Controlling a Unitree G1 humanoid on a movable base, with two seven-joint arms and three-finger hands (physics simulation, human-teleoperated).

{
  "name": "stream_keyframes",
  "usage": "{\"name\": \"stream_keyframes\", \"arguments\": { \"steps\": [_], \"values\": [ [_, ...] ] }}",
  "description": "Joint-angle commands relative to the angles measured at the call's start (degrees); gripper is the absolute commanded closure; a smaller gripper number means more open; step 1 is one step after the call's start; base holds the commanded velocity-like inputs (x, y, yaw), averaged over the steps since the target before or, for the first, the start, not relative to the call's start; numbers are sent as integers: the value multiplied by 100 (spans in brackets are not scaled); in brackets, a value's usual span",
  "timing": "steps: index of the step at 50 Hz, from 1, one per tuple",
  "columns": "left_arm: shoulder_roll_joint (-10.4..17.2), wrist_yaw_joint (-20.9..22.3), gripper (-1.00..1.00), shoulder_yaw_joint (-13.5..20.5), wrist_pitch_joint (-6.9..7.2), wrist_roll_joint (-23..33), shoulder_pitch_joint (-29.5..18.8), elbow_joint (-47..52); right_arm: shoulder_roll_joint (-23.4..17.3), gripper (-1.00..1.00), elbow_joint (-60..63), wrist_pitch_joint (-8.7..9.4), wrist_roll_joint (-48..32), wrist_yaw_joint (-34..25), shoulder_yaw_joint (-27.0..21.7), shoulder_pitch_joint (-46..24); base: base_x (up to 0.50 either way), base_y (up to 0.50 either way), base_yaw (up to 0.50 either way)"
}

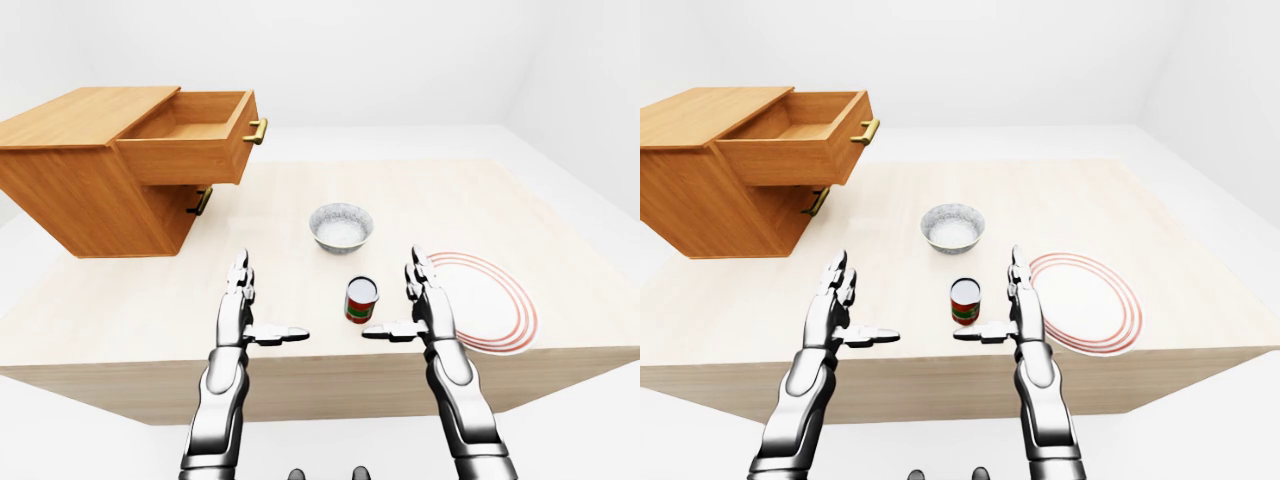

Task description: Put the ketchup in the top drawer of the cabinet.

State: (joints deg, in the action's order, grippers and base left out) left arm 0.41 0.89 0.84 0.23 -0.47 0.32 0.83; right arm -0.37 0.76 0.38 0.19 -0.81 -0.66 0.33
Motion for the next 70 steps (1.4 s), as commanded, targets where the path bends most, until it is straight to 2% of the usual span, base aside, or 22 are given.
{"name": "stream_keyframes", "arguments": {
  "steps": [1, 7, 10, 11, 12, 16, 26, 41, 53, 64, 70],
  "values": [
    [54, 148, -100, 119, 80, -69, 126, 293, -48, -100, 316, 139, -23, -128, -66, 136, 0, 0, 0],
    [57, 174, -100, 129, 153, -77, 182, 461, -35, -100, 639, 275, -140, -103, -28, 261, 0, 0, 0],
    [65, 240, -100, 139, 323, -123, 327, 858, -30, -100, 995, 412, -215, -90, -2, 406, 0, 0, 0],
    [66, 254, -100, 137, 333, -109, 380, 969, -25, -100, 1113, 453, -241, -91, 13, 455, 0, 0, 0],
    [67, 285, -100, 133, 325, -102, 432, 1063, -25, -100, 1219, 462, -282, -86, 28, 502, 0, 0, 0],
    [68, 394, -100, 165, 477, -136, 651, 1622, -22, -100, 1821, 462, -481, -76, 107, 773, 0, 0, 0],
    [0, 684, -100, 415, 477, -366, 1187, 3114, -16, -100, 3383, 462, -788, -151, 343, 1465, 0, 0, 0],
    [-172, 989, -100, 615, 477, -541, 1673, 4194, -54, -100, 4569, 462, -1031, -226, 464, 2069, 0, 0, 0],
    [-294, 1187, -100, 865, 477, -733, 1835, 4682, -198, -100, 5208, 462, -1344, -192, 765, 2472, 0, 0, 0],
    [-356, 1305, -100, 1026, 477, -858, 1798, 4833, -161, -100, 5513, 462, -1005, -345, 618, 2587, 0, 0, 0],
    [-366, 1405, -100, 1027, 477, -977, 1843, 4886, -169, -100, 5402, 462, -939, -422, 617, 2621, 38, 0, 0]
  ]
}}
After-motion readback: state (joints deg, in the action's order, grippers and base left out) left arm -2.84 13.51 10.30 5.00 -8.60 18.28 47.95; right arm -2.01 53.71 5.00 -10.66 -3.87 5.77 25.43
